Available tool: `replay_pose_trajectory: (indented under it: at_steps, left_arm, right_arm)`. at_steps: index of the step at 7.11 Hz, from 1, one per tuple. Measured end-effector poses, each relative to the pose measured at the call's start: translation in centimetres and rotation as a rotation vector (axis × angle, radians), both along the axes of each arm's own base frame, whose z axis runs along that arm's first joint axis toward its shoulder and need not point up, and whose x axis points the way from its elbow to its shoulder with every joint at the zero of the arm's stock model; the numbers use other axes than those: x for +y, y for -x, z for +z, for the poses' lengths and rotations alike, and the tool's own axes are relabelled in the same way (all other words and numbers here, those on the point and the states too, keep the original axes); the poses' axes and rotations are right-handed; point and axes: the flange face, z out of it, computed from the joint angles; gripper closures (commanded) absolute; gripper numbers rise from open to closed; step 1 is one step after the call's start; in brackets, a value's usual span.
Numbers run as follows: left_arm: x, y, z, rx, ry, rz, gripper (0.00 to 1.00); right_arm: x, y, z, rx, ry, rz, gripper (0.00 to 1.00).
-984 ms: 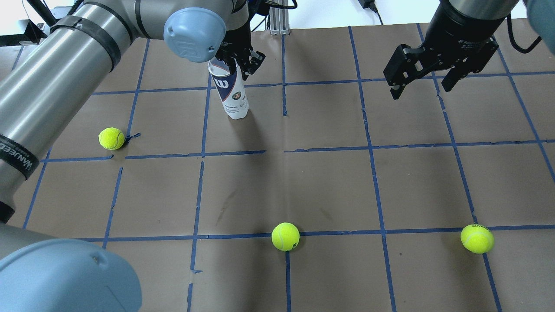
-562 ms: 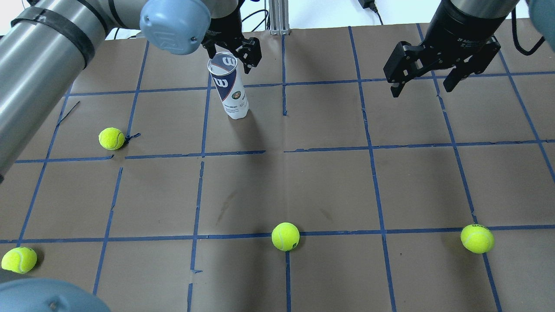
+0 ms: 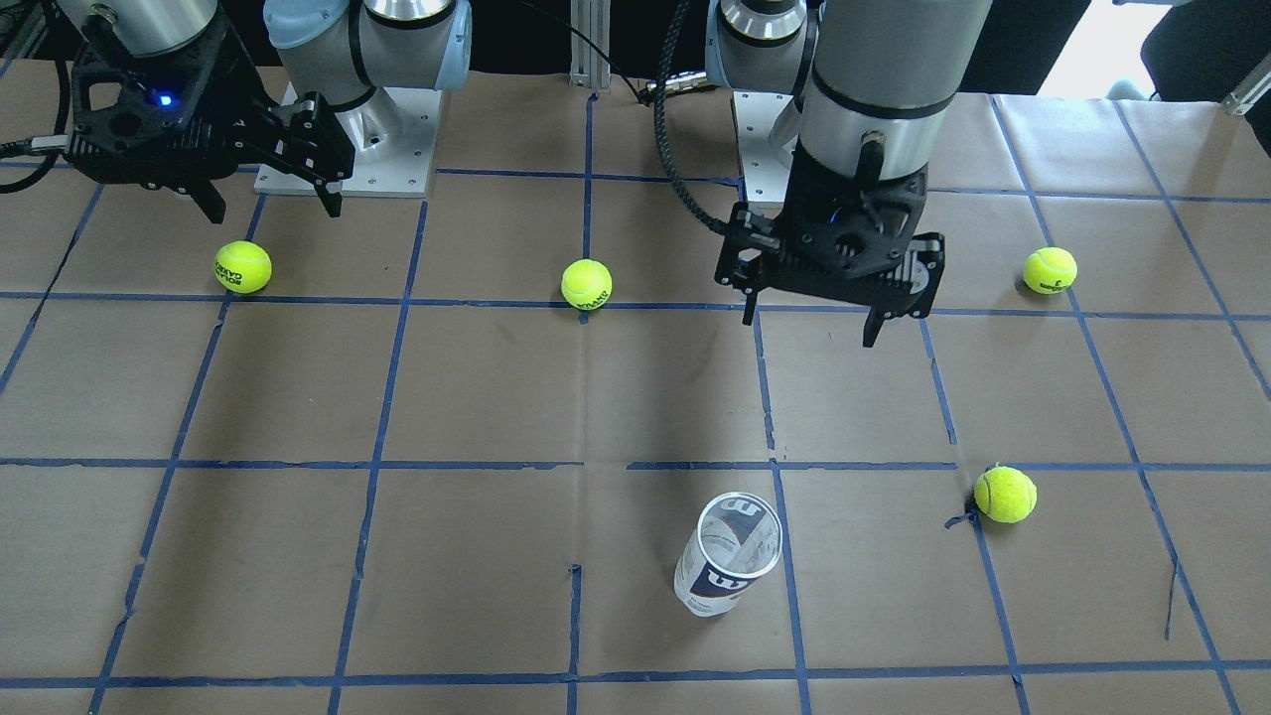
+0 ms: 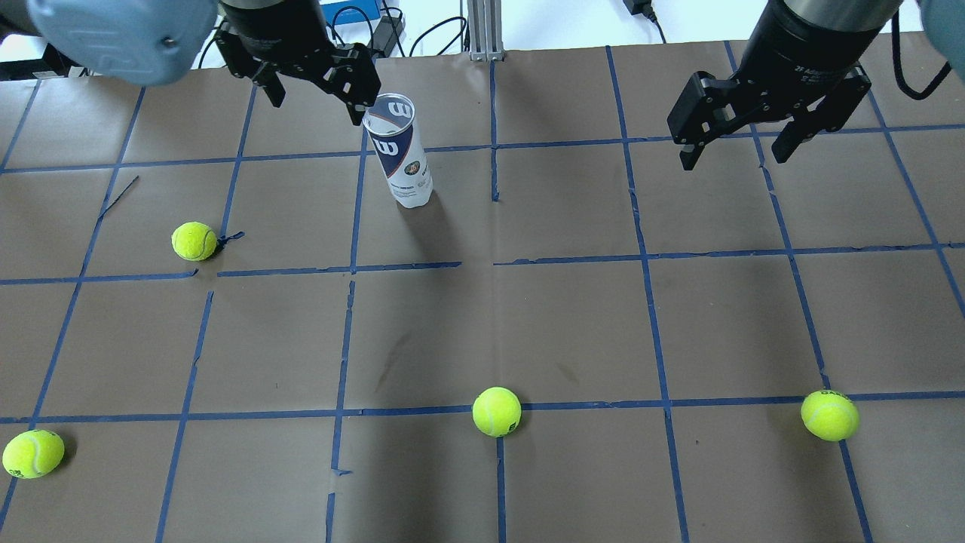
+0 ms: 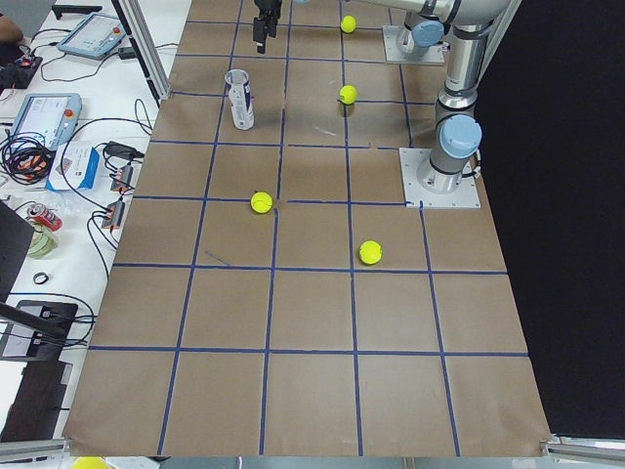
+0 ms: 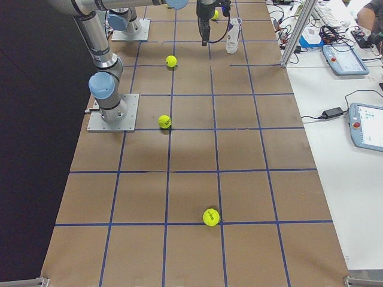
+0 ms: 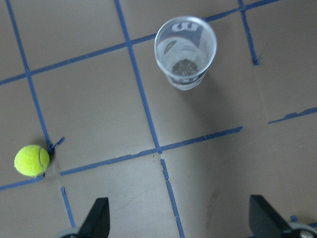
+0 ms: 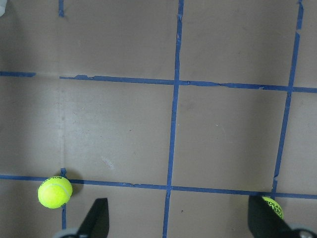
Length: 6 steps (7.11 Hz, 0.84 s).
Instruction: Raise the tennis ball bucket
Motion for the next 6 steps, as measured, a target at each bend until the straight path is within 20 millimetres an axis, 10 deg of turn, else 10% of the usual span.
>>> replay_pose_trajectory:
  at_steps: [6]
  left_arm:
    - [5.8, -7.4, -0.5, 0.11, -0.058, 0.241, 0.0]
  right_arm:
    - [-0.1, 0.0, -0.1, -0.004, -0.002, 0.002, 0.0]
